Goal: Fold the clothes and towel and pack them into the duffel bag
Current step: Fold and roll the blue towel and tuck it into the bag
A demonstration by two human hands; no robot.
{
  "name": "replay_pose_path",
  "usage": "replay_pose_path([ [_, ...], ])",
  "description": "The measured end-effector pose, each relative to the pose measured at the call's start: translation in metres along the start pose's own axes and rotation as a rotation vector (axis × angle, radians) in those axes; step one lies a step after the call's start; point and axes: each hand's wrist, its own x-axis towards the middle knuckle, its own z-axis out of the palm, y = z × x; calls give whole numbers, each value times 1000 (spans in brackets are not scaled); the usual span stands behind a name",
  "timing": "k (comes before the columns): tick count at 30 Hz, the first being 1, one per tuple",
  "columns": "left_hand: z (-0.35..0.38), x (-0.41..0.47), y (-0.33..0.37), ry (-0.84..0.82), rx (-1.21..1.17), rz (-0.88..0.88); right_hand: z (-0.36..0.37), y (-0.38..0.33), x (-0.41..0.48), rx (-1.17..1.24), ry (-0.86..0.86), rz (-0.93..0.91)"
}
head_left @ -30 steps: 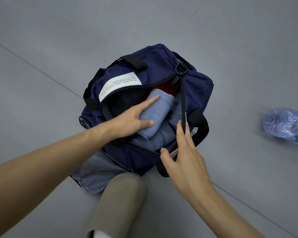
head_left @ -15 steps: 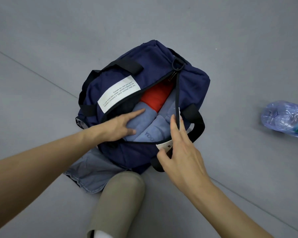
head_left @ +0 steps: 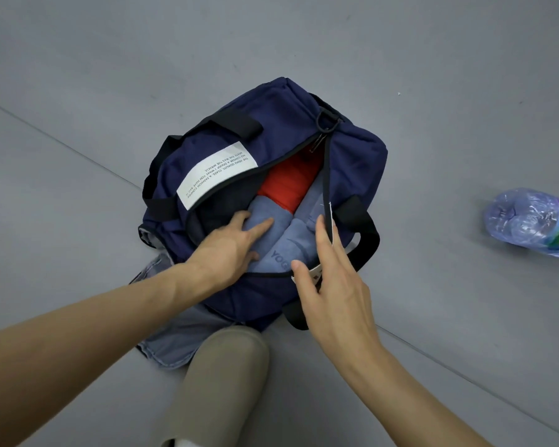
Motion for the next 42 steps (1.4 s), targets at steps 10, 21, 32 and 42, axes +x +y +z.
replay_pose_path([
  [10,-53,-35,64,487,-160,287,-58,33,-28,-165,-93,-227],
  [21,-24,-3,244,-123,-280,631,-201,181,-123,-257,10,173],
  [32,45,0,447,-318,-67,920,-230,299,-231,36,475,405],
  [42,154,-7,539,-388,-111,945,-232,356,-296,137,631,514],
])
